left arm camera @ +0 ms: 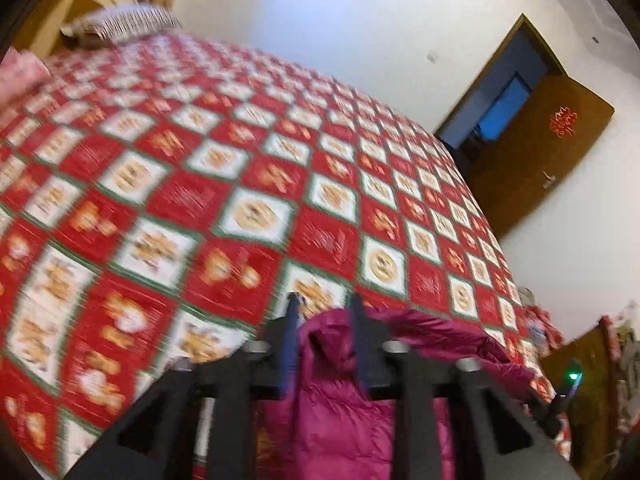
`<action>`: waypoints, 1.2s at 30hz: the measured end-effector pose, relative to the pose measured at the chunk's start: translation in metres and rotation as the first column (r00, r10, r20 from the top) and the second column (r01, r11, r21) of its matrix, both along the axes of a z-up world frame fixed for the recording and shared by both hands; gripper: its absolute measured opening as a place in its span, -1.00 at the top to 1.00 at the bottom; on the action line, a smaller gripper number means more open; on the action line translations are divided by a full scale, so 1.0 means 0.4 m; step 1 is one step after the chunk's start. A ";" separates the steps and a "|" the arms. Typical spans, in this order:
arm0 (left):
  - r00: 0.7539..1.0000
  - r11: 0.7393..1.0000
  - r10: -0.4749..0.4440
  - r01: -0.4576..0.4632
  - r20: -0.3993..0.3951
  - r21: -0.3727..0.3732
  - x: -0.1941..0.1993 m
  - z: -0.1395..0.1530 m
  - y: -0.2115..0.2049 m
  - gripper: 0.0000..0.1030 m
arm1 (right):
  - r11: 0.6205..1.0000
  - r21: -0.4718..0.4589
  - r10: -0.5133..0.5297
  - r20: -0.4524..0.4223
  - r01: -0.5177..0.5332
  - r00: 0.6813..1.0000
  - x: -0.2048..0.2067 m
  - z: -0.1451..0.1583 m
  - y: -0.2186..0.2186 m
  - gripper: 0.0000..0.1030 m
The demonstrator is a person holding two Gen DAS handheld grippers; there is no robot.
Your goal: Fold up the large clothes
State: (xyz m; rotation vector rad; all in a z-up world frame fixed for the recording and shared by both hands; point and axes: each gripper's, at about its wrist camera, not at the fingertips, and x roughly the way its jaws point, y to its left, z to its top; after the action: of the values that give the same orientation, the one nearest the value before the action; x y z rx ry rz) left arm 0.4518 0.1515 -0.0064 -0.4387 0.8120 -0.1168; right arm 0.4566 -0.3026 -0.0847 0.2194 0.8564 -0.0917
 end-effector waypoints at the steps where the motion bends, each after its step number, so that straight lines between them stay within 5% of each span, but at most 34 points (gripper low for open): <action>1: 1.000 1.000 0.019 -0.019 0.014 -0.004 -0.015 0.005 0.007 -0.14 | 1.000 0.015 0.001 -0.002 -0.001 1.000 0.004 0.004 -0.002 0.74; 4: 0.999 1.000 -0.021 0.021 0.048 0.011 -0.045 0.010 -0.011 -0.16 | 0.995 0.101 -0.004 0.014 0.003 1.000 0.000 0.048 -0.034 0.29; 6: 0.997 0.995 -0.064 0.061 0.041 0.079 -0.057 0.003 -0.049 -0.16 | 0.981 0.193 -0.027 0.074 0.012 0.997 -0.026 0.095 -0.072 -0.21; 10: 0.990 0.975 -0.141 0.137 0.011 0.175 -0.077 -0.026 -0.125 -0.17 | 0.980 0.190 -0.093 0.212 0.052 0.973 -0.121 0.197 -0.130 -0.23; 16: 0.979 0.950 -0.201 0.204 -0.037 0.235 -0.052 -0.064 -0.227 -0.17 | 0.998 0.032 0.051 0.174 -0.058 0.983 -0.182 0.203 -0.065 0.11; 18: 0.976 0.942 -0.213 0.219 -0.053 0.253 -0.031 -0.079 -0.272 -0.17 | 0.988 -0.010 0.152 0.132 -0.152 0.979 -0.167 0.185 -0.004 0.35; 24: 0.986 0.909 -0.154 0.169 -0.069 0.381 0.018 -0.149 -0.336 -0.17 | 0.946 -0.060 0.320 0.000 -0.319 0.947 -0.065 0.078 0.137 0.48; 26: 0.990 0.914 -0.096 0.127 -0.099 0.386 0.040 -0.206 -0.309 -0.17 | 0.957 -0.049 0.286 -0.010 -0.286 0.958 -0.031 0.044 0.121 0.52; 29: 0.994 0.945 -0.085 0.104 -0.073 0.311 0.042 -0.271 -0.262 -0.22 | 0.989 -0.009 0.146 0.011 -0.146 0.989 -0.009 -0.008 0.031 1.00; 32: 0.998 0.977 -0.057 0.063 -0.037 0.202 0.032 -0.295 -0.221 -0.23 | 0.993 0.116 -0.035 0.052 0.029 0.998 -0.026 -0.031 -0.094 1.00; 35: 0.998 0.972 -0.056 0.063 -0.038 0.226 0.038 -0.298 -0.237 -0.24 | 0.980 0.128 -0.161 0.055 0.153 0.985 -0.059 -0.030 -0.170 0.94; 36: 0.998 0.968 -0.056 0.064 -0.040 0.245 0.039 -0.298 -0.245 -0.24 | 0.980 0.120 -0.169 0.059 0.161 0.984 -0.069 -0.021 -0.178 0.77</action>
State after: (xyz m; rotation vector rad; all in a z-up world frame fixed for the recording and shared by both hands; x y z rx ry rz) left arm 0.4674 0.0535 -0.1257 -0.1822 0.8600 -0.0638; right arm 0.4291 -0.3738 -0.0932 0.3995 0.7747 -0.1896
